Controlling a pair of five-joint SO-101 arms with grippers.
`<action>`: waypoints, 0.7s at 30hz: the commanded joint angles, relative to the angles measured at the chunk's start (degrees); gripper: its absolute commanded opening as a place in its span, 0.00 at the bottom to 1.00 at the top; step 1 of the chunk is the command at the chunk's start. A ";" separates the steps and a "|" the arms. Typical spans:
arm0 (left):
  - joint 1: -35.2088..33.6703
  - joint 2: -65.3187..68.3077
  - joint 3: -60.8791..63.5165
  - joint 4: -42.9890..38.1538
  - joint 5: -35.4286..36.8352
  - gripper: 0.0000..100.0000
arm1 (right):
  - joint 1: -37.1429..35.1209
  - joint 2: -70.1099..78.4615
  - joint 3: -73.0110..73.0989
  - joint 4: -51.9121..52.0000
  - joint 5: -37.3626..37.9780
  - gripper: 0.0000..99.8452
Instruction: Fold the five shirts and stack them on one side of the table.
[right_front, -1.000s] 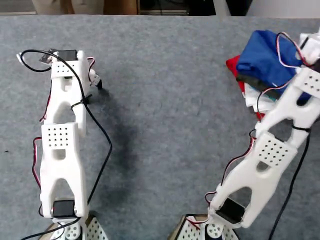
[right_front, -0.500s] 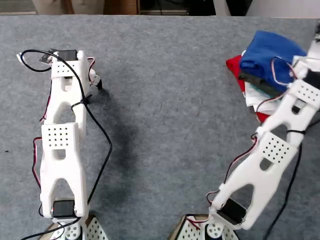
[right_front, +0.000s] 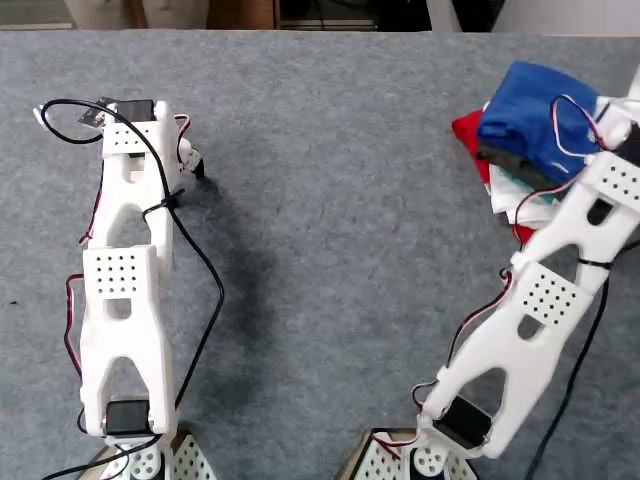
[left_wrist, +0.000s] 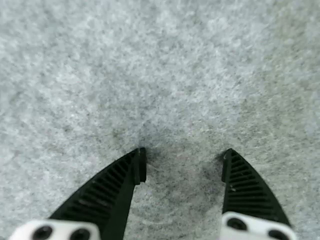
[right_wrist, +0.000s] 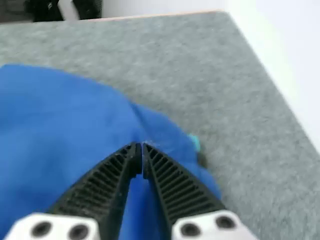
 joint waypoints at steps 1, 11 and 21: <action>0.09 -0.22 -1.41 0.26 0.18 0.26 | -4.26 -8.48 -2.59 9.93 -1.76 0.01; 0.09 -0.22 -1.41 0.26 0.18 0.26 | -6.37 -5.23 -2.42 26.11 -13.01 0.01; 0.09 -0.13 -1.41 0.18 0.18 0.25 | -6.55 0.84 -3.21 28.13 -13.27 0.01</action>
